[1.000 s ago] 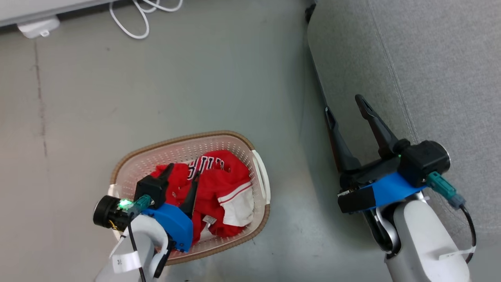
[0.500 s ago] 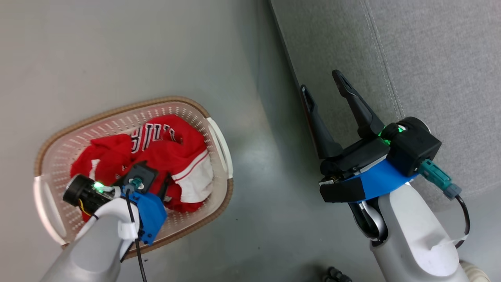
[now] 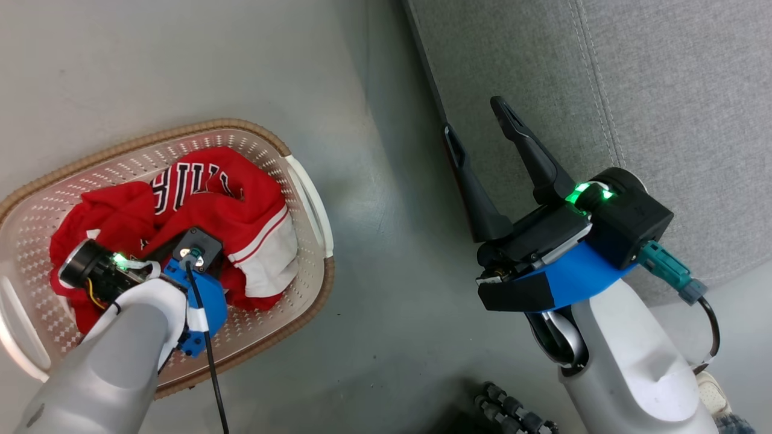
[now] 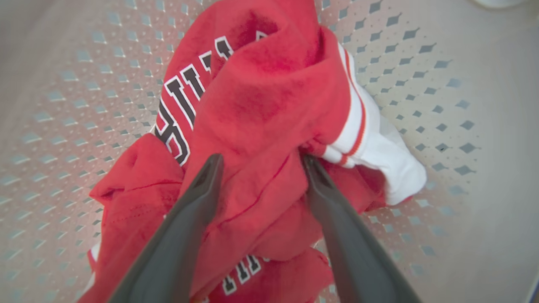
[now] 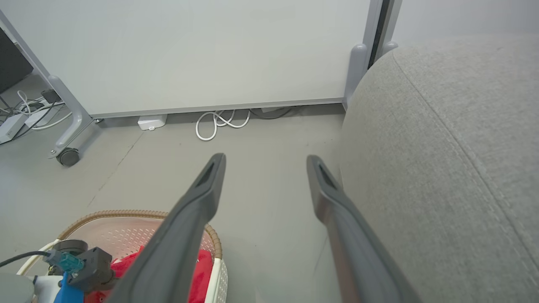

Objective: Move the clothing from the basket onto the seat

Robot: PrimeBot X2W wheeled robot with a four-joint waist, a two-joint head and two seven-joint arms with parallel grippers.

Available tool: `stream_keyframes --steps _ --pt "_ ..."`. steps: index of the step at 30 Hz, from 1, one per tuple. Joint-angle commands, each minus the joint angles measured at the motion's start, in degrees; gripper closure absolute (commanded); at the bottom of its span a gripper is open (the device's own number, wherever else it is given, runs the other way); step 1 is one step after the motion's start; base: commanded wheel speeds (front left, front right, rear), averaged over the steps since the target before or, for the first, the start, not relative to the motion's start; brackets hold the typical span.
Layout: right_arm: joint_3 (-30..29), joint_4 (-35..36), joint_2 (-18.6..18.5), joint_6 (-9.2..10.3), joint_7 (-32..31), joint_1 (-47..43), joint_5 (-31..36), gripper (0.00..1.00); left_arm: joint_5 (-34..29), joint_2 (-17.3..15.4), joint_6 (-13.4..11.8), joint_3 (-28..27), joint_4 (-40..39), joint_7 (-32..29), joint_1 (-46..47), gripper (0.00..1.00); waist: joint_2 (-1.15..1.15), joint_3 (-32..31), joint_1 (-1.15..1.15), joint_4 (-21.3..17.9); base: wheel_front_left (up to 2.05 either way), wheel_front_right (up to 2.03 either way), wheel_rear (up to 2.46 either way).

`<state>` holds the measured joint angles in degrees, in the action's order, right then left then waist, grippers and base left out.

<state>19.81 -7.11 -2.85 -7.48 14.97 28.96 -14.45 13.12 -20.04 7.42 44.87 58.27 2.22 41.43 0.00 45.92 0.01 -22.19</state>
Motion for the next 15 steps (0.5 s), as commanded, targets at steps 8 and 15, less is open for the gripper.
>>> stream_keyframes --steps 8,15 --pt "0.85 0.6 -0.07 -0.03 0.3 0.3 -1.17 0.0 -0.51 0.55 -2.43 0.6 3.45 -1.74 3.47 0.65 0.0 1.22 -0.01 -0.56 0.0 0.0 0.0" --pt "0.81 0.17 -0.07 -0.03 0.3 0.58 -1.07 0.0 0.71 1.4 -1.98 0.77 5.03 -1.42 3.92 1.0 0.0 1.38 -0.01 -0.43 0.0 0.0 0.0"
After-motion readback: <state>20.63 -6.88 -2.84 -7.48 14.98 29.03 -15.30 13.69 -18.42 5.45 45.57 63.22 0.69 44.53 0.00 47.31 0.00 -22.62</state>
